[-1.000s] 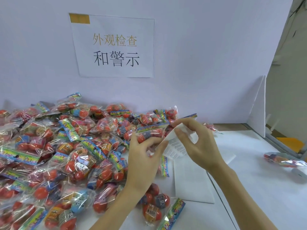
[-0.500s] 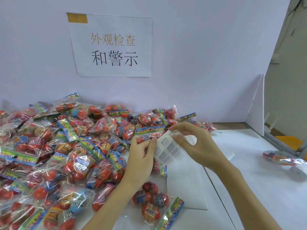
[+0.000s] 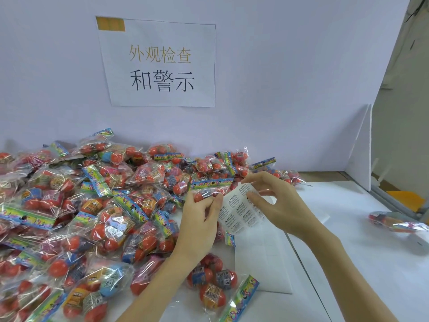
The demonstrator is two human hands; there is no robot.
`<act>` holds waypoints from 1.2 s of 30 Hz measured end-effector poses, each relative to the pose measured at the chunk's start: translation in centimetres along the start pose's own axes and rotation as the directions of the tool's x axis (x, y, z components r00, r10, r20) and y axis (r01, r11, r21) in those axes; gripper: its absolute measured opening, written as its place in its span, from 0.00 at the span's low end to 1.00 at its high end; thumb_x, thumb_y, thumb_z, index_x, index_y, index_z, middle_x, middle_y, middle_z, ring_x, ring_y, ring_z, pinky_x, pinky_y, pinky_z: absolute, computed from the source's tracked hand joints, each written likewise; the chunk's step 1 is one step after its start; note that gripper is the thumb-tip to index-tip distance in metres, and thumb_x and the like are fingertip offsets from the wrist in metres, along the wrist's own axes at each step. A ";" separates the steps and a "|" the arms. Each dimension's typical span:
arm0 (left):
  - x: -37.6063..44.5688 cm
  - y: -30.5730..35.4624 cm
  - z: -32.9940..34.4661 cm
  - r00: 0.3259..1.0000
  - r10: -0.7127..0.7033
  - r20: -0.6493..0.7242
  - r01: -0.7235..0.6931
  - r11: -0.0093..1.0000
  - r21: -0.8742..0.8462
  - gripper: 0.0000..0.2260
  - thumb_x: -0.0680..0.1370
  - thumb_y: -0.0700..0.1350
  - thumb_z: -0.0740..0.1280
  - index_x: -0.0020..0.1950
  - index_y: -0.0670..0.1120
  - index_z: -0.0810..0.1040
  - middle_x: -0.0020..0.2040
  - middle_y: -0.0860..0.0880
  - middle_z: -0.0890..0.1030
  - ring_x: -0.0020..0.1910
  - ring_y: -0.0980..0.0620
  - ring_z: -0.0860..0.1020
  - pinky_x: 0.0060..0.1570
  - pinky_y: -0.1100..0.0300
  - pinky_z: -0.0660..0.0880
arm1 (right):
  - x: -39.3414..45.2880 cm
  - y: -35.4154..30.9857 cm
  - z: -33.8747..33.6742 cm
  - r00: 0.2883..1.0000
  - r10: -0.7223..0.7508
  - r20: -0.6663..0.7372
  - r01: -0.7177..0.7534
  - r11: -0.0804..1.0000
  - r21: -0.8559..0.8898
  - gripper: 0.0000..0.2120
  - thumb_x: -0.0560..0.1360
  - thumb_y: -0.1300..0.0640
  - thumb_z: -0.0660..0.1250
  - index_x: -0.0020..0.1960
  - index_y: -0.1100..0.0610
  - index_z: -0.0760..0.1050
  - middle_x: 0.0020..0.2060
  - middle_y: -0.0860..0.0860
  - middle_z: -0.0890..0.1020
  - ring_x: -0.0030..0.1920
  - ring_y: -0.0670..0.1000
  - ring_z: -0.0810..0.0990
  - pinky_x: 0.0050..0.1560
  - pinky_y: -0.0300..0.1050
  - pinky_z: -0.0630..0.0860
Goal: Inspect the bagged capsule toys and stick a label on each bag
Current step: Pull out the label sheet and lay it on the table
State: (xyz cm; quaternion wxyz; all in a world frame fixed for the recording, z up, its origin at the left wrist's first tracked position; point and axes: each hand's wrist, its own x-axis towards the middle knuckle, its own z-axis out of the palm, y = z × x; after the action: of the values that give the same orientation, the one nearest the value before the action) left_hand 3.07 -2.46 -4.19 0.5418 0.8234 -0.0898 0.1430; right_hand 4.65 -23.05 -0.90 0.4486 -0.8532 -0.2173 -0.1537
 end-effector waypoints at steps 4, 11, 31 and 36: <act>0.2 -0.4 0.2 0.999 -0.016 0.030 0.016 1.000 0.002 0.24 0.86 0.55 0.59 0.43 0.40 0.84 0.55 0.40 0.79 0.49 0.83 0.65 0.49 0.85 0.58 | -0.1 0.0 0.3 0.990 -0.090 -0.109 0.082 0.994 -0.074 0.12 0.79 0.62 0.73 0.56 0.47 0.85 0.51 0.41 0.85 0.52 0.46 0.85 0.56 0.37 0.79; 0.3 -1.0 0.5 0.999 -0.013 0.034 0.012 1.000 0.013 0.25 0.86 0.55 0.58 0.44 0.38 0.83 0.55 0.40 0.81 0.49 0.87 0.59 0.47 0.87 0.55 | 0.0 0.4 0.6 0.987 -0.115 -0.114 0.099 0.986 -0.137 0.12 0.78 0.63 0.74 0.59 0.53 0.86 0.53 0.44 0.84 0.50 0.45 0.84 0.53 0.32 0.77; 0.0 -0.4 0.3 0.998 -0.056 -0.036 0.056 0.998 -0.002 0.22 0.85 0.50 0.65 0.39 0.36 0.83 0.35 0.53 0.70 0.51 0.61 0.71 0.46 0.73 0.66 | -0.1 -0.9 1.2 0.920 -0.376 -0.110 0.335 0.902 -0.273 0.04 0.78 0.65 0.73 0.50 0.58 0.82 0.55 0.47 0.83 0.58 0.46 0.82 0.61 0.40 0.77; 0.0 -0.3 0.0 0.998 -0.056 -0.018 0.056 0.998 0.017 0.23 0.85 0.48 0.64 0.36 0.33 0.81 0.37 0.39 0.78 0.53 0.72 0.68 0.50 0.77 0.63 | -0.2 -1.1 0.9 0.954 -0.300 -0.024 0.284 0.924 -0.257 0.03 0.80 0.61 0.71 0.51 0.53 0.81 0.52 0.44 0.83 0.57 0.47 0.82 0.59 0.48 0.78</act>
State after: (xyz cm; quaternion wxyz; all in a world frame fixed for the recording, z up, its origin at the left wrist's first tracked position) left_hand 3.12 -2.36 -4.48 0.5392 0.8290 -0.0608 0.1357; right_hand 3.98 -21.78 -0.67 0.3160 -0.8559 -0.3065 -0.2714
